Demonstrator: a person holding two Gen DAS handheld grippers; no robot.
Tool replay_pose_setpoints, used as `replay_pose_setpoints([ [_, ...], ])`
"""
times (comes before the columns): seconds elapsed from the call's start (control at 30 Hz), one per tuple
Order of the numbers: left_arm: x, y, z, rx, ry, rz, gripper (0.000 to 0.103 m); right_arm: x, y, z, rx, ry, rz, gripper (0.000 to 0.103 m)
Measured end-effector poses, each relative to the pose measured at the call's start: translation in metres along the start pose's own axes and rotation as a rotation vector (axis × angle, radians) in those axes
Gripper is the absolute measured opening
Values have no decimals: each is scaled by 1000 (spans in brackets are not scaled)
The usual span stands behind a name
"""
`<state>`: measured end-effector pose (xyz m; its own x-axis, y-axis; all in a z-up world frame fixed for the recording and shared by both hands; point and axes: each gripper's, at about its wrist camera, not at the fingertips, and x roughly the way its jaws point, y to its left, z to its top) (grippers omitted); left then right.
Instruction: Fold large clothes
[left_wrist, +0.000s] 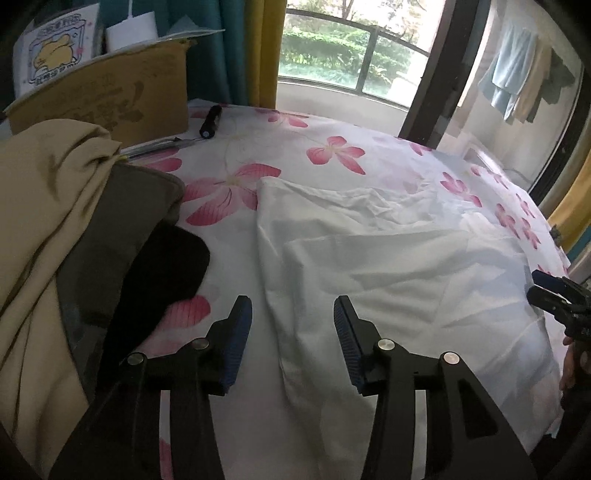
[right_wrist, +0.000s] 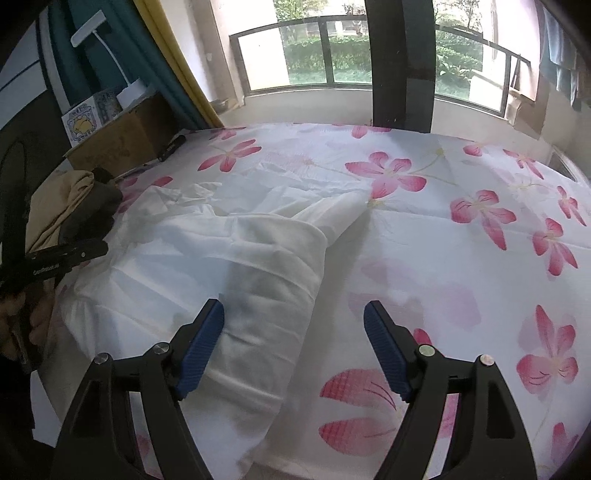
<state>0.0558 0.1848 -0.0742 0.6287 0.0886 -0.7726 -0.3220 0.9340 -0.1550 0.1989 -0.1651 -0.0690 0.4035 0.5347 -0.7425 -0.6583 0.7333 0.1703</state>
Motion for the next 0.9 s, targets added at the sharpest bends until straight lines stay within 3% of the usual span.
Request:
replay_pose_setpoints([
  [0.23, -14, -5, -11, 4, -8, 12, 50, -18, -3, -4, 6, -18, -11, 78],
  [0.33, -18, -6, -16, -9, -10, -4, 55, -24, -5, -6, 11, -25, -16, 78],
  [0.43, -20, -6, -22, -40, -4, -60, 62, -28, -8, -9, 15, -26, -19, 78],
  [0.6, -8, -10, -37, -64, 59, -133, 63, -31, -10, -15, 16, -19, -17, 78],
  [0.77, -11, -7, -42, -124, 41, -213, 70, -30, -12, -20, 19, -11, -13, 78],
  [0.9, -12, -2, -39, -201, 20, -319, 75, -27, -11, -21, 20, -5, -3, 78],
])
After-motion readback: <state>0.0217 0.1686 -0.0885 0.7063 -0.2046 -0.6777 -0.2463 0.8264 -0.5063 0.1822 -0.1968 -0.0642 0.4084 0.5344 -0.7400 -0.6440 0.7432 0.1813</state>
